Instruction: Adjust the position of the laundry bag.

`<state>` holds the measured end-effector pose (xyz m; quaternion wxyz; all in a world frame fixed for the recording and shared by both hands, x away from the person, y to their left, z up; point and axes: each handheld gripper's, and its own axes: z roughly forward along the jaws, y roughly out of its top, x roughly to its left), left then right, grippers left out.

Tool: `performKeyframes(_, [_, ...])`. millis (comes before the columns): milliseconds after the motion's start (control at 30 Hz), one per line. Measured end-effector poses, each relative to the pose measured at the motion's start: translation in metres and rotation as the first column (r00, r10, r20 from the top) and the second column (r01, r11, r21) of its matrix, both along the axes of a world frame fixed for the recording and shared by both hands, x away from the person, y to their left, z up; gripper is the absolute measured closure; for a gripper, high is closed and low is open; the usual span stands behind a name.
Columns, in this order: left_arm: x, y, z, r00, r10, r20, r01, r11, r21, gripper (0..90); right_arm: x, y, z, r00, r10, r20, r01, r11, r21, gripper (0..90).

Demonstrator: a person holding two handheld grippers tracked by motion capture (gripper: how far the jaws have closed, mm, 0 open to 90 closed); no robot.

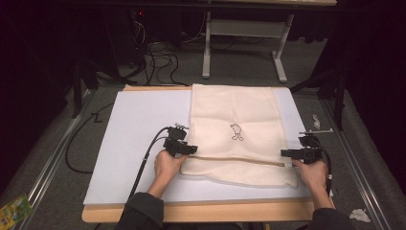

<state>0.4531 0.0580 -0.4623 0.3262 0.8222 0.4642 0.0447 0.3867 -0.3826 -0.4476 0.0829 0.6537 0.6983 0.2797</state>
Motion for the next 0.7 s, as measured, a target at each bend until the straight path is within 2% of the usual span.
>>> performKeyframes(100, [-0.0014, -0.0018, -0.0009, 0.9996, -0.003, 0.029, 0.002, 0.9998, 0.019, 54.2, -0.0001, 0.0016, -0.0007, 0.9998, 0.016, -0.011, -0.016, 1.000, -0.019, 69.2])
performKeyframes(367, [0.0016, 0.0000, -0.0003, 0.9999, 0.005, 0.014, -0.006, 0.9995, 0.030, 67.6, 0.0025, 0.0032, -0.0029, 0.9987, 0.046, -0.020, -0.047, 0.998, -0.045, 83.0])
performKeyframes(400, [0.0023, 0.0007, -0.0005, 0.9997, 0.011, 0.021, -0.011, 0.9992, 0.038, 75.8, 0.0029, 0.0024, -0.0032, 0.9985, 0.052, -0.019, -0.053, 0.998, -0.042, 86.1])
performKeyframes(467, [0.0038, 0.0015, -0.0005, 0.9999, 0.006, 0.012, -0.007, 0.9993, 0.038, 80.4, 0.0030, 0.0029, -0.0032, 0.9981, 0.060, -0.017, -0.060, 0.997, -0.047, 87.4])
performKeyframes(567, [0.0035, -0.0012, -0.0001, 0.9998, -0.006, 0.021, 0.005, 0.9987, 0.051, 85.8, 0.0024, 0.0049, -0.0027, 0.9974, 0.072, -0.010, -0.072, 0.995, -0.064, 88.9])
performKeyframes(700, [0.0041, 0.0004, 0.0010, 0.9998, -0.010, 0.016, 0.010, 0.9991, 0.041, 87.4, 0.0011, 0.0061, -0.0014, 0.9972, 0.075, 0.004, -0.075, 0.995, -0.070, 89.5])
